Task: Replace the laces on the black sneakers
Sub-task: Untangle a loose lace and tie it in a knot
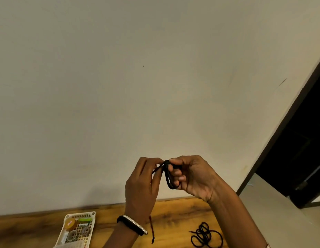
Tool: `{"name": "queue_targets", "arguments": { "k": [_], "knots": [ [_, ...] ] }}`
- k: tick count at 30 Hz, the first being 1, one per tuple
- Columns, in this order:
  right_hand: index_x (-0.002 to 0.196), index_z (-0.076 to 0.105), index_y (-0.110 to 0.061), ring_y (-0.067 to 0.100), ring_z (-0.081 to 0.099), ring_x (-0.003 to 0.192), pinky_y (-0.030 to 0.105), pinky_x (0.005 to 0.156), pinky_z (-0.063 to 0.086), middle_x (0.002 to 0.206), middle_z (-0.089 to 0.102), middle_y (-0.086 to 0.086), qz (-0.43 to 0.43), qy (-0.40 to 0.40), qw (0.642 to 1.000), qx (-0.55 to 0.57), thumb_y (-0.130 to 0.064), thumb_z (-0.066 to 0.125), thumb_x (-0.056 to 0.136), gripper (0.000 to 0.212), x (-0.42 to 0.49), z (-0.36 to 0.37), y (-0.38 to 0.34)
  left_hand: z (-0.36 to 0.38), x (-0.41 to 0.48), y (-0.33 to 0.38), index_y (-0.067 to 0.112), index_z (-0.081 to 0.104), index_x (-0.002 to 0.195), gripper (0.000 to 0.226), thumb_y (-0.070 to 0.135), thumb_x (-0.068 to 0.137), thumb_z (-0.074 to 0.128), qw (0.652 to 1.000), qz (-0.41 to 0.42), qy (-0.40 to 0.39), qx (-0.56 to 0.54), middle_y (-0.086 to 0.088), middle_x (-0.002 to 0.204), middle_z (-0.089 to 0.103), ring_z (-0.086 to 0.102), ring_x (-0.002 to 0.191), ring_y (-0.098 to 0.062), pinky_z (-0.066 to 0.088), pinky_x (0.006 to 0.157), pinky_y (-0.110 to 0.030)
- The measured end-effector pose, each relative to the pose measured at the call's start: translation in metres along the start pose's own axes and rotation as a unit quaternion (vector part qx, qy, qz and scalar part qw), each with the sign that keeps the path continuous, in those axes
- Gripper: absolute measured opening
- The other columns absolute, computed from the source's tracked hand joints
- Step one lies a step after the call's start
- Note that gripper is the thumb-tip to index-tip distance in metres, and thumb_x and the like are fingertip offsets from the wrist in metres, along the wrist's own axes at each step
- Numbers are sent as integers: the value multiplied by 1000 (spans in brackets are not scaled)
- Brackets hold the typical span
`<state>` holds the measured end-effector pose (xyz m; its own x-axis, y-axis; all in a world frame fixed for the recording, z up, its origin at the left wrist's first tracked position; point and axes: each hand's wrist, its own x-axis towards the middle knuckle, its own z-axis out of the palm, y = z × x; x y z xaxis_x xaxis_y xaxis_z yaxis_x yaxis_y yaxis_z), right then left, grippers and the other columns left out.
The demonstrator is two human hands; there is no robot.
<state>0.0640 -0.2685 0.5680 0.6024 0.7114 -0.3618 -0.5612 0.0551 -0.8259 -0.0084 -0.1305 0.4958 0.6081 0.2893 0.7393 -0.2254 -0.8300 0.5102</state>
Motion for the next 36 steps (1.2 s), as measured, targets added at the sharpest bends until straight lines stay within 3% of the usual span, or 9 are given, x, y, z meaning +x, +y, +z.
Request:
{"name": "queue_targets", "arguments": {
  "k": [5, 10, 14, 19, 21, 25, 26, 32, 36],
  "knots": [
    [76, 66, -1, 11, 32, 52, 25, 52, 43, 64, 42, 4, -7, -9, 999, 37, -15, 53, 93, 25, -2, 2, 2, -1, -3, -5, 15, 74, 107, 27, 30, 100, 53, 995, 41, 15, 91, 2, 93, 70, 66, 75, -13, 46, 68, -16],
    [90, 71, 5, 15, 50, 59, 30, 66, 57, 71, 54, 9, -89, 4, 990, 111, -13, 59, 95, 22, 0, 8, 5, -2, 1, 3, 26, 71, 102, 20, 30, 98, 52, 993, -79, -84, -41, 15, 88, 72, 66, 79, -2, 50, 70, -17],
    [110, 70, 7, 26, 68, 85, 34, 84, 60, 92, 69, 16, -228, 53, 964, 123, -15, 65, 91, 29, 8, 13, 12, -7, 0, 15, 27, 72, 95, 29, 36, 101, 45, 928, -228, -199, -218, 12, 83, 74, 69, 86, -4, 51, 80, -17],
    [115, 71, -2, 25, 74, 99, 30, 92, 58, 104, 77, 13, -377, 161, 911, 29, -9, 66, 91, 25, 17, 13, 19, -19, 5, 22, 14, 71, 98, 37, 27, 107, 37, 856, -267, -313, -312, -4, 91, 75, 70, 93, -17, 52, 95, -31],
    [113, 74, -7, 15, 73, 101, 24, 92, 56, 102, 78, 2, -427, 226, 867, -124, -10, 68, 92, 21, 21, 5, 24, -26, 8, 24, 11, 71, 97, 38, 26, 107, 37, 841, -282, -317, -336, -7, 89, 75, 70, 93, -21, 52, 96, -34],
    [113, 72, -11, 4, 68, 97, 19, 84, 54, 105, 75, -6, -539, 240, 652, -476, -14, 62, 98, 18, 32, -17, 46, -38, 20, 22, 7, 70, 86, 37, 24, 104, 43, 798, -348, -255, -421, -12, 79, 68, 67, 82, -26, 55, 90, -41],
    [113, 70, -12, 6, 65, 93, 20, 80, 52, 103, 72, -5, -541, 210, 632, -514, -16, 57, 101, 18, 32, -19, 52, -41, 24, 18, 7, 70, 84, 36, 22, 103, 44, 782, -367, -232, -447, -13, 78, 65, 65, 79, -27, 54, 86, -42],
    [102, 62, -17, 3, 50, 79, 19, 69, 40, 91, 59, -11, -467, 135, 657, -576, -24, 51, 104, 13, 25, -19, 65, -52, 43, 5, 10, 75, 86, 29, 27, 96, 53, 678, -439, -156, -568, -5, 73, 58, 58, 66, -16, 53, 66, -32],
    [84, 67, -27, 10, 59, 75, 20, 67, 43, 83, 68, -5, -362, 61, 856, -364, -31, 52, 99, 22, 7, -12, 52, -55, 49, -7, 15, 74, 117, 31, 27, 98, 53, 709, -424, -138, -546, 0, 78, 59, 54, 67, -10, 48, 65, -27]
  ]
}}
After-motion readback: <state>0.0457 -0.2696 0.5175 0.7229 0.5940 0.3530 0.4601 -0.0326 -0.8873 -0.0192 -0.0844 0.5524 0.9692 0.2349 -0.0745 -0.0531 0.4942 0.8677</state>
